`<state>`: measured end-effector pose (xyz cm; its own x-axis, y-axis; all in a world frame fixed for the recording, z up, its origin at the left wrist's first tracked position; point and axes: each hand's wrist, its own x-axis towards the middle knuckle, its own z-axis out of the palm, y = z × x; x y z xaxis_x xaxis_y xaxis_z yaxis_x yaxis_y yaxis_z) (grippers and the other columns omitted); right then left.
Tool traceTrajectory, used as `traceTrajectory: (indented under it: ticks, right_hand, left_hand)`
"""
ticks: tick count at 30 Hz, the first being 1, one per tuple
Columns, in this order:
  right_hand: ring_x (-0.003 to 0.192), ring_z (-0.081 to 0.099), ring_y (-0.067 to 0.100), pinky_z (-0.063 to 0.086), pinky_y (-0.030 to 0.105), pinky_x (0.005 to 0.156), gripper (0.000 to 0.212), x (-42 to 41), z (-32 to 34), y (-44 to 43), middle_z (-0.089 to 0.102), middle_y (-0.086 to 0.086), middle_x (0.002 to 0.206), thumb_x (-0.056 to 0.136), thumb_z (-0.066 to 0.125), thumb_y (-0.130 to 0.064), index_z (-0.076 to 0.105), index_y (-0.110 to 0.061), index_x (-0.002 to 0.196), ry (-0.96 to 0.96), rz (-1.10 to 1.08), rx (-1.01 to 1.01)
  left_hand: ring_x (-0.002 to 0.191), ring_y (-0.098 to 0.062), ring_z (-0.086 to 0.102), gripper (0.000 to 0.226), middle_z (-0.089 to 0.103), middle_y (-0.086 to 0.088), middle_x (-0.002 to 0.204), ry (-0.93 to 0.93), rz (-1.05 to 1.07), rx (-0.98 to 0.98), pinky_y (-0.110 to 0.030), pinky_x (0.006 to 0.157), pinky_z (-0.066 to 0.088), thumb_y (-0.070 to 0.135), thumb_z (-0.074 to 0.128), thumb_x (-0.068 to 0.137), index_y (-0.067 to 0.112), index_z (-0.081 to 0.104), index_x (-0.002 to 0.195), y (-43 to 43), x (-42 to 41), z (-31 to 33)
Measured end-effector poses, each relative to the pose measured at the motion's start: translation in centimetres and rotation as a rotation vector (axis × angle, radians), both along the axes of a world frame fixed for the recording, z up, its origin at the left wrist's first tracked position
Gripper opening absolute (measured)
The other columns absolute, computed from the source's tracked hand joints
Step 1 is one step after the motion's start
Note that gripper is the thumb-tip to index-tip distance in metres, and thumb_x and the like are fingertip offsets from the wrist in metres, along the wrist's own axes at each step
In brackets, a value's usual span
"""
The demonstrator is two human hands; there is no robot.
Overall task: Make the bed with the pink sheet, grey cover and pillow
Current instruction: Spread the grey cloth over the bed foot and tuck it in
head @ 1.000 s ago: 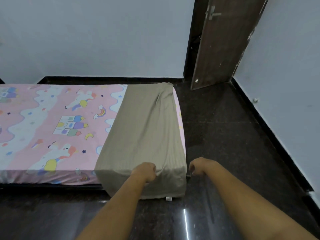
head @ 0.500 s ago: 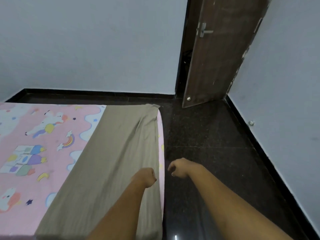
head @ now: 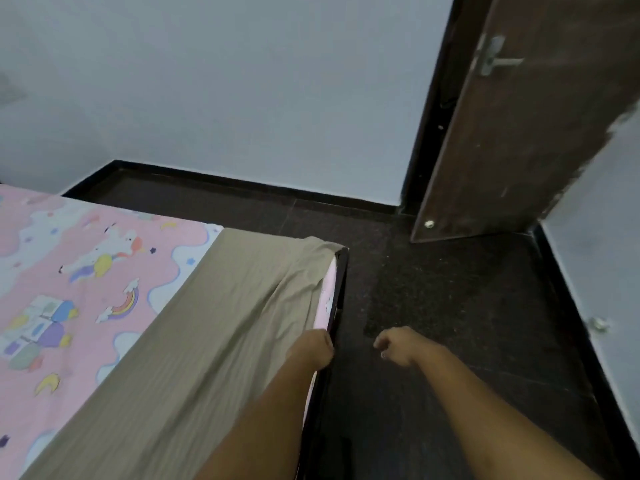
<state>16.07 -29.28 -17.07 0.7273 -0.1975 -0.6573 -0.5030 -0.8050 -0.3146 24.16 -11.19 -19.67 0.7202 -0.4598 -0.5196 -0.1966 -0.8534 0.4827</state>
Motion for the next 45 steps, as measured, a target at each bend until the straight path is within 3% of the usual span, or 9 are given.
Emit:
traceTrajectory:
  ticks: [6,10,15,20,26,29,38,41,45]
  right_hand:
    - [0.115,0.057,0.021,0.046,0.026,0.096,0.032,10.2,0.4,-10.4,0.057,0.006,0.130,0.092,0.055,-0.014,0.060,-0.020,0.124,0.020,0.124,-0.044]
    - [0.113,0.057,0.025,0.047,0.031,0.095,0.033,19.3,0.8,-13.0,0.055,0.009,0.130,0.092,0.053,-0.013,0.059,-0.022,0.123,-0.043,0.190,-0.054]
    - [0.121,0.050,0.026,0.041,0.031,0.102,0.037,30.2,-1.5,-12.0,0.049,0.009,0.138,0.095,0.046,-0.014,0.056,-0.018,0.130,-0.060,0.293,0.020]
    - [0.119,0.052,0.023,0.042,0.031,0.100,0.033,39.1,-6.5,-13.9,0.052,0.006,0.136,0.095,0.049,-0.018,0.059,-0.018,0.126,0.020,0.247,0.120]
    - [0.110,0.055,0.023,0.046,0.032,0.087,0.030,47.8,-12.5,-16.5,0.057,0.005,0.125,0.094,0.053,-0.023,0.059,-0.016,0.123,0.085,-0.005,0.247]
    - [0.106,0.054,0.021,0.045,0.032,0.082,0.031,51.7,-17.8,-16.4,0.056,0.005,0.125,0.095,0.052,-0.027,0.057,-0.016,0.123,0.161,-0.119,0.308]
    - [0.138,0.030,0.034,0.028,0.047,0.111,0.101,60.3,-31.5,-13.3,0.022,0.010,0.155,0.079,0.061,-0.064,0.008,-0.019,0.153,0.528,-0.530,0.458]
    - [0.119,0.047,0.031,0.039,0.039,0.098,0.079,60.8,-32.9,-11.9,0.043,0.013,0.142,0.084,0.066,-0.044,0.031,-0.007,0.145,0.589,-0.486,0.556]
    - [0.104,0.057,0.030,0.046,0.035,0.088,0.039,60.9,-31.7,-9.4,0.059,0.013,0.121,0.096,0.053,-0.022,0.052,-0.001,0.129,0.204,-0.582,0.559]
  left_hand:
    - [0.104,-0.024,0.059,0.017,0.064,-0.009,0.114,0.050,0.263,-0.045,-0.030,0.089,0.048,0.020,0.052,0.090,0.013,0.065,0.099,-6.9,5.4,0.4]
    - [0.091,-0.022,0.060,0.011,0.066,-0.008,0.108,0.112,0.499,-0.123,-0.023,0.072,0.043,0.017,0.054,0.089,0.016,0.064,0.091,-8.1,9.9,-0.5]
    - [0.086,-0.027,0.062,0.010,0.068,-0.011,0.101,0.161,0.810,-0.204,-0.033,0.084,0.050,0.019,0.051,0.088,0.016,0.061,0.086,-8.9,17.0,-4.3]
    - [0.104,-0.029,0.061,0.021,0.067,-0.011,0.108,0.185,0.877,-0.174,-0.029,0.085,0.046,0.016,0.053,0.089,0.008,0.065,0.105,-12.2,25.3,-8.5]
    - [0.065,-0.013,0.052,0.007,0.057,0.004,0.072,0.216,0.982,-0.258,-0.025,0.061,0.041,0.017,0.053,0.091,0.016,0.059,0.095,-14.9,33.1,-10.2]
    - [0.068,-0.016,0.056,0.005,0.061,0.000,0.076,0.219,1.160,-0.292,-0.026,0.061,0.043,0.017,0.056,0.090,0.018,0.060,0.092,-14.6,36.2,-12.7]
    - [0.067,-0.016,0.054,0.006,0.059,-0.003,0.075,0.230,1.609,-0.388,-0.024,0.058,0.042,0.014,0.056,0.093,0.016,0.059,0.087,-14.3,43.2,-22.4]
    - [0.065,-0.018,0.049,0.016,0.054,-0.001,0.068,0.252,1.687,-0.373,-0.031,0.062,0.041,0.021,0.058,0.092,0.017,0.051,0.079,-14.9,44.2,-23.5]
    - [0.058,-0.015,0.045,0.027,0.048,-0.001,0.062,0.285,1.787,-0.408,-0.029,0.059,0.038,0.032,0.057,0.093,0.015,0.045,0.075,-15.3,45.2,-23.4]
